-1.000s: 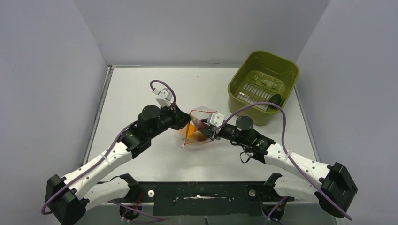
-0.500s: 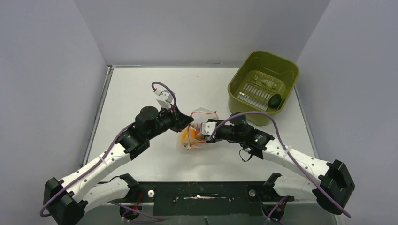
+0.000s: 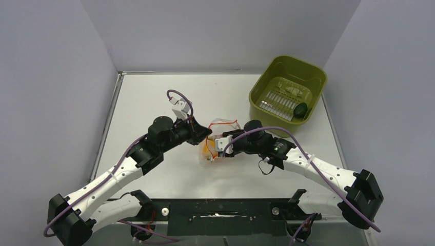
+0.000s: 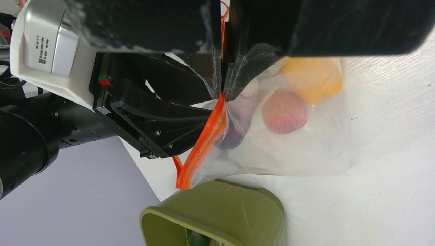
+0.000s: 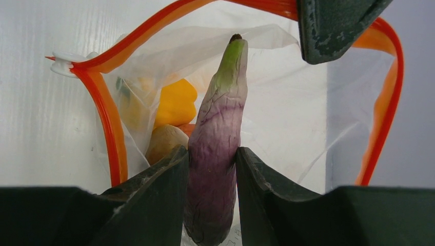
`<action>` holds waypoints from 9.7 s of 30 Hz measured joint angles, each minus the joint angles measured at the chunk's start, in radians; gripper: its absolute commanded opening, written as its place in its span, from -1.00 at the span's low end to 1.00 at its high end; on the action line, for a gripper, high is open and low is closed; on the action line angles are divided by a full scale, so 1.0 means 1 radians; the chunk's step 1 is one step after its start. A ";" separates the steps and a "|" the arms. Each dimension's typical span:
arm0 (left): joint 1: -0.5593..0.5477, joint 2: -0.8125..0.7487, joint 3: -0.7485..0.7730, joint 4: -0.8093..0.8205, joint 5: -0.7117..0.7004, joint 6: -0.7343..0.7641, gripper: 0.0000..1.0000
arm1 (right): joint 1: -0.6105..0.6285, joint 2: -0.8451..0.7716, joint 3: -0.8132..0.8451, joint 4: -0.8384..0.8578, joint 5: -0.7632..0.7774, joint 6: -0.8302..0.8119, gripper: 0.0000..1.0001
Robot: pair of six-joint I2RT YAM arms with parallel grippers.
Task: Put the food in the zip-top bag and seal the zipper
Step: Place the fake vegetable in the zipper food storage bag, then pick up the fake fruit from the bin, then place the fake fruit in the zipper food storage bag.
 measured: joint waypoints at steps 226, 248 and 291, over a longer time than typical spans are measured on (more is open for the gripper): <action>0.170 0.339 0.518 -0.477 -0.332 0.178 -1.00 | -0.544 0.383 0.839 -0.518 0.166 1.599 -0.21; 0.208 0.353 0.446 -0.410 -0.210 0.014 -1.00 | -0.269 0.381 0.800 -0.388 0.008 1.646 -0.18; 0.229 0.301 0.404 -0.388 -0.151 -0.072 -1.00 | -0.309 0.492 0.920 -0.572 0.108 1.325 0.39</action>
